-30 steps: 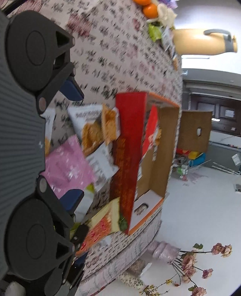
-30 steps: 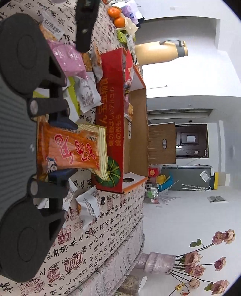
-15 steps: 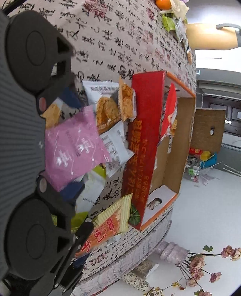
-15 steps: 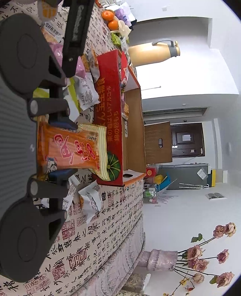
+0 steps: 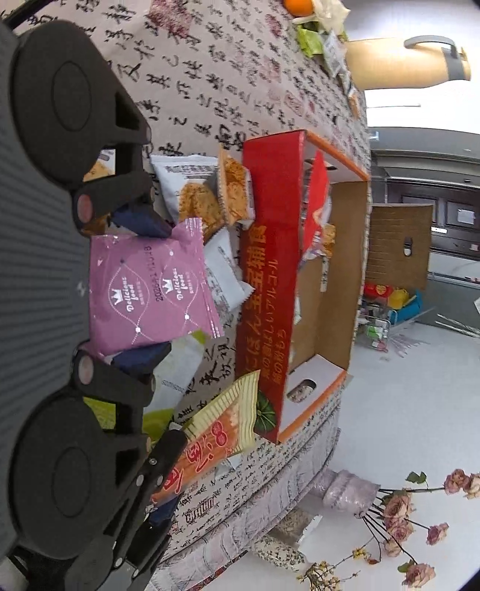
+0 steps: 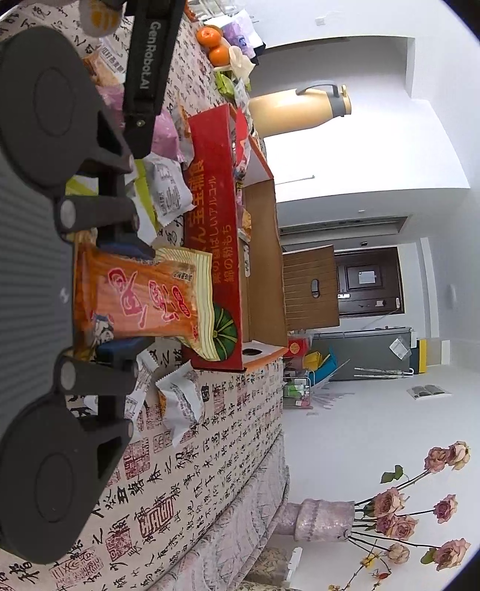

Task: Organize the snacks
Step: 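Lower both held packets into the box and open both grippers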

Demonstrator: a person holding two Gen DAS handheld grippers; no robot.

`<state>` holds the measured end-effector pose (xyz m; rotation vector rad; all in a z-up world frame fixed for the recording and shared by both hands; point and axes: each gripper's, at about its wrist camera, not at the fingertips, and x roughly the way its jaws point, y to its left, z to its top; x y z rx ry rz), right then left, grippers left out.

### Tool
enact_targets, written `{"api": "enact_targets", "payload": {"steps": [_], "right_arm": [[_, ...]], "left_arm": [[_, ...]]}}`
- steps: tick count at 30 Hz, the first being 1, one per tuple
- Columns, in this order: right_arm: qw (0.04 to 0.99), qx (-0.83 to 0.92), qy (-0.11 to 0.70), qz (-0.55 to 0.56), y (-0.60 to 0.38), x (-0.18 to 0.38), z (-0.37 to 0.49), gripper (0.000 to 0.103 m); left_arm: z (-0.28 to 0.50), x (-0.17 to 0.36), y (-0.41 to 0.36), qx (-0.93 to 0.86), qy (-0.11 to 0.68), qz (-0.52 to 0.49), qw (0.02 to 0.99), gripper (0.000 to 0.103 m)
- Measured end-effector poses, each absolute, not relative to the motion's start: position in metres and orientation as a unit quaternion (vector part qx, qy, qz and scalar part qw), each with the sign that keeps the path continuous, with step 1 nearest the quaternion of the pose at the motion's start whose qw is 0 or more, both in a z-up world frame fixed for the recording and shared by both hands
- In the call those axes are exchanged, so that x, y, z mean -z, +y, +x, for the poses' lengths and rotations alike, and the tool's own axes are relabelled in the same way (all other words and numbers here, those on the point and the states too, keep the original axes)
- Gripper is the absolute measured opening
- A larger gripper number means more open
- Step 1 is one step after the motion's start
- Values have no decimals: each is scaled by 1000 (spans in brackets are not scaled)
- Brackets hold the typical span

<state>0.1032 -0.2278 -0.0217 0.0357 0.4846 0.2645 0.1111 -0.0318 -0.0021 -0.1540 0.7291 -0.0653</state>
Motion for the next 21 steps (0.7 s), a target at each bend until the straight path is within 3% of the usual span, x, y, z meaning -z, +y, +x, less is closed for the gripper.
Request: {"api": "enact_targets", "payload": {"steps": [21], "right_arm": [[978,-135,155,18,-221,-31,142,41]], "left_arm": [[141,-85,-47,23,224,-52,973,62]]}}
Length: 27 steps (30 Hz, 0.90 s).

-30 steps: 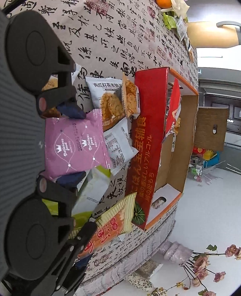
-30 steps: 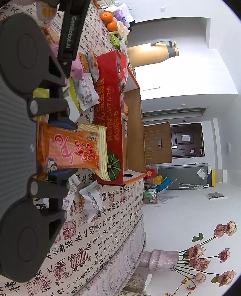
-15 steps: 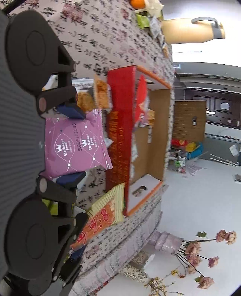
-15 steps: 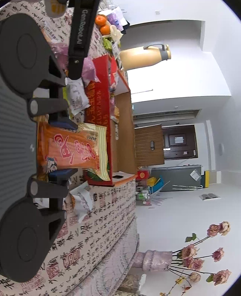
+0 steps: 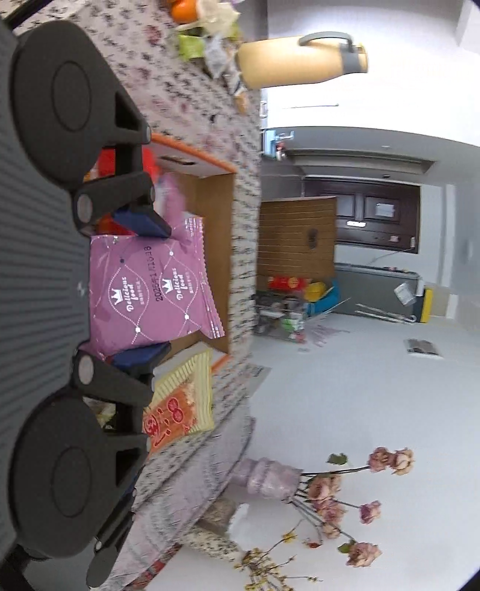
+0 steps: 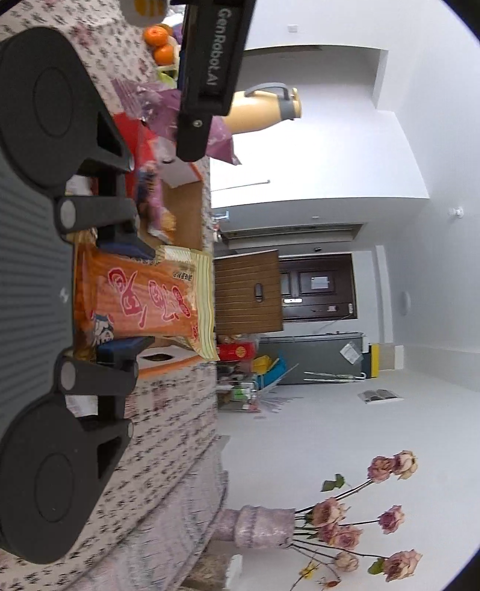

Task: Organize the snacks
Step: 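Lower both held packets into the box and open both grippers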

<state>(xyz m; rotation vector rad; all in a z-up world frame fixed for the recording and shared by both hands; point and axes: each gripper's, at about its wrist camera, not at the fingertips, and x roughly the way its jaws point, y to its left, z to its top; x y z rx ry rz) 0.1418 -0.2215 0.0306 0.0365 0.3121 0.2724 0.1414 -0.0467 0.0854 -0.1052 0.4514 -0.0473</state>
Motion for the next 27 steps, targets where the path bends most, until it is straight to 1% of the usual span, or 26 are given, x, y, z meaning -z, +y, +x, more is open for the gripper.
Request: {"api": "enact_targets", "payload": {"steps": [6,13,21,27], "right_arm": [[981,-137,137,13,-213,-46,174,41],[980,-132,146,-1,-200,-50,221,41],[974,-121,189,-7,-189,-26,267,41],[970,-117,214,-1,-192,-13,278,41]], "left_arm": [[169,-99,-48,4,199,-53,979,62],[211,-97,-43,-20,201,-57,978,62],[263,-64,-29,-73,234,-69,967,62],[277,-45,-20,-71,260,-72,960,62]]}}
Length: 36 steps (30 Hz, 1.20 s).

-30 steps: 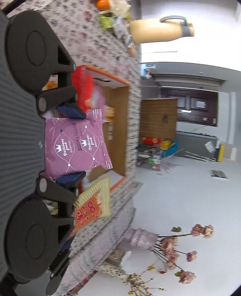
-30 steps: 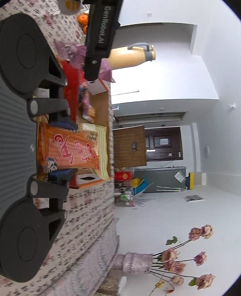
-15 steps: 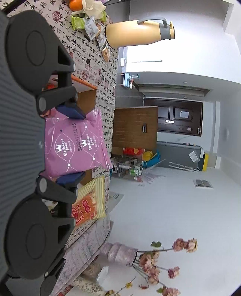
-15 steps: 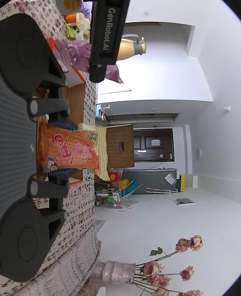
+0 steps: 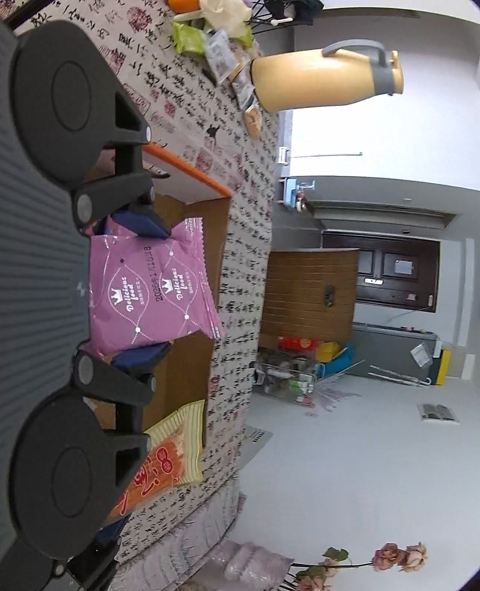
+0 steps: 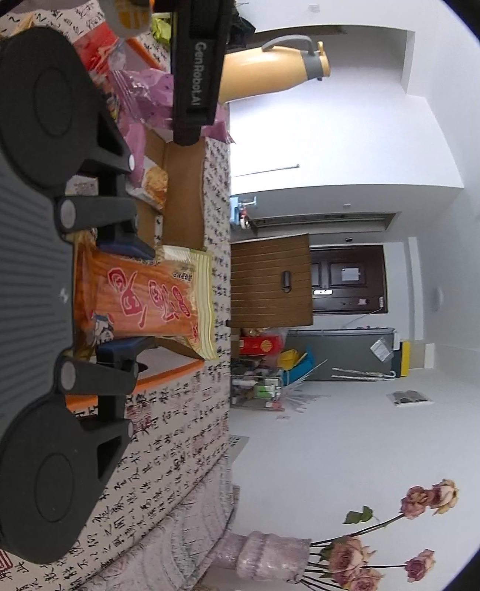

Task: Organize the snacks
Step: 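Lower both held packets into the box and open both grippers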

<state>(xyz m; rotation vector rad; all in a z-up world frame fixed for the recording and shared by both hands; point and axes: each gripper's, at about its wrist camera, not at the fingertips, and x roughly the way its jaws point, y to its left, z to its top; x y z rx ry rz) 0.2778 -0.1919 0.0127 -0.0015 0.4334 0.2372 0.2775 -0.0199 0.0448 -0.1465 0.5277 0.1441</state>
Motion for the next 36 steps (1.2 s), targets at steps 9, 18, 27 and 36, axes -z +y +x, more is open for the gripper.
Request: {"api": "enact_targets", "payload": {"steps": [9,18,27,36], "right_arm": [[965,-119,232,0,-194,-4,281,56],[969,-115,219,28,-204,-5,278,103],[973,-105,202,28,-207,-11,271,103],[979,-107,171,21,-210,-36,246,103]], "left_arm": [[265,-44,-23,-77,239,-68,966,97],[263,-47,-19,-85,237,-82,964,103],[256,-55,-19,-85,225,-84,967,103],[236,-76,-17,-78,214,-85,970,103]]}}
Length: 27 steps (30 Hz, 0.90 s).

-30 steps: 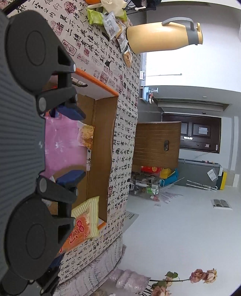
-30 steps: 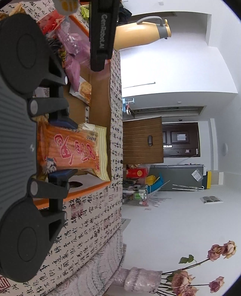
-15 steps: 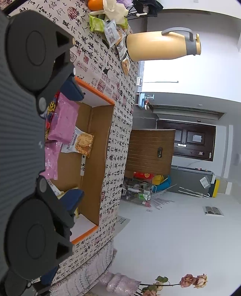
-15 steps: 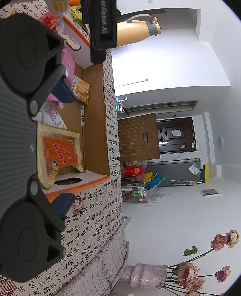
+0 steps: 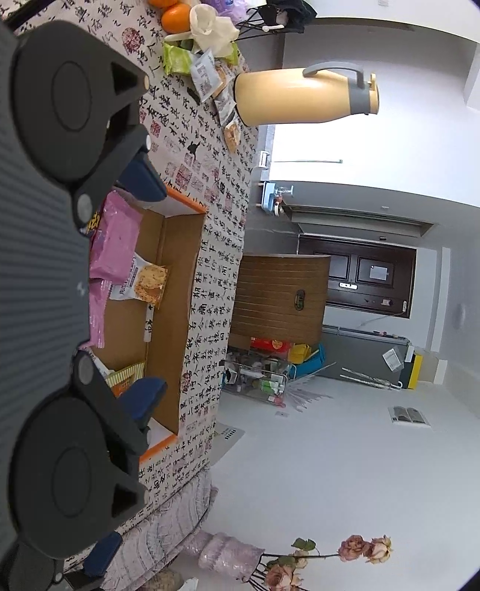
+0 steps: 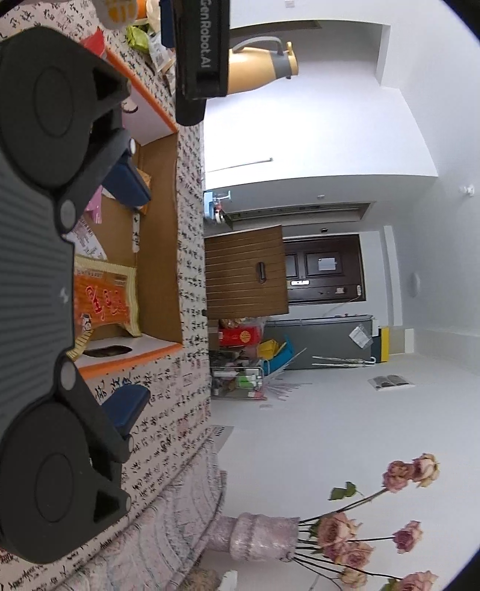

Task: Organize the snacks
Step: 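Lower both held packets into the box and open both grippers, then move both tools back over the remaining pile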

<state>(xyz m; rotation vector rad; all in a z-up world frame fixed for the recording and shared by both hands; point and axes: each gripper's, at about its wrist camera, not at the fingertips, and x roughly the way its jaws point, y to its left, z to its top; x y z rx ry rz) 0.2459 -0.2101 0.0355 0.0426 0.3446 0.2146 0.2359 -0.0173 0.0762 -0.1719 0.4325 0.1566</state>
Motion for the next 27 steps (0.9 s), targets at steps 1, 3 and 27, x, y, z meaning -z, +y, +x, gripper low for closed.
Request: {"api": "enact_targets", "payload": {"steps": [1,3,27], "right_arm": [[980,-107,169,20,-210,-38,243,103],[980,-113,164,18,-211,-43,234,103],[974,-116,188,40,-221,-21,138,103]], "left_arm": [[233,-78,-17,-77,214,-85,970,103],[228,-81,-16,-75,212,-86,971,103],[136,-59,6,-39,231,-78,969,103]]}}
